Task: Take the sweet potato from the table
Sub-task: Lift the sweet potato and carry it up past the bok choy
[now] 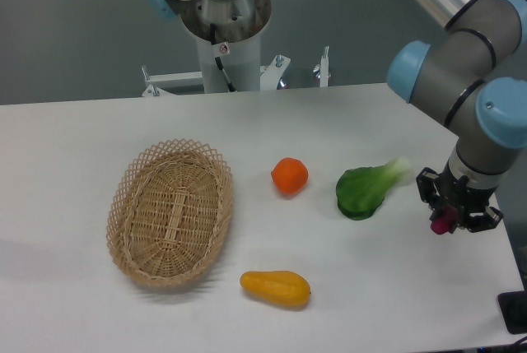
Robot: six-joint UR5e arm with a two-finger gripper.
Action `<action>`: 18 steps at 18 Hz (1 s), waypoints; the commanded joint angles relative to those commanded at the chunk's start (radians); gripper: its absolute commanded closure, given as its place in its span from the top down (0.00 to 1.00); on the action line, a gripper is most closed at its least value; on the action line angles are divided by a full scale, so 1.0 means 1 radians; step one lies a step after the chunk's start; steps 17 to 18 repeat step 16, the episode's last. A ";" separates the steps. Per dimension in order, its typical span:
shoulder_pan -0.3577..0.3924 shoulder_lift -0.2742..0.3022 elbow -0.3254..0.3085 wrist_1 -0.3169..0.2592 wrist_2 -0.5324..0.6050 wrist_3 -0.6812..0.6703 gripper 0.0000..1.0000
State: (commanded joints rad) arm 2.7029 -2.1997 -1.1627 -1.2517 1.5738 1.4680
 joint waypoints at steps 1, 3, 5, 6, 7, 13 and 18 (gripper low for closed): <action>-0.002 0.000 0.000 0.000 0.000 0.000 0.23; -0.006 -0.002 -0.005 0.000 0.002 -0.003 0.23; -0.006 -0.003 -0.002 0.000 0.002 -0.005 0.23; -0.006 -0.003 -0.002 0.000 0.000 -0.005 0.23; -0.006 -0.003 -0.002 0.000 0.000 -0.003 0.23; -0.006 0.000 -0.011 0.003 0.000 -0.003 0.23; -0.006 0.002 -0.012 0.003 0.000 -0.003 0.23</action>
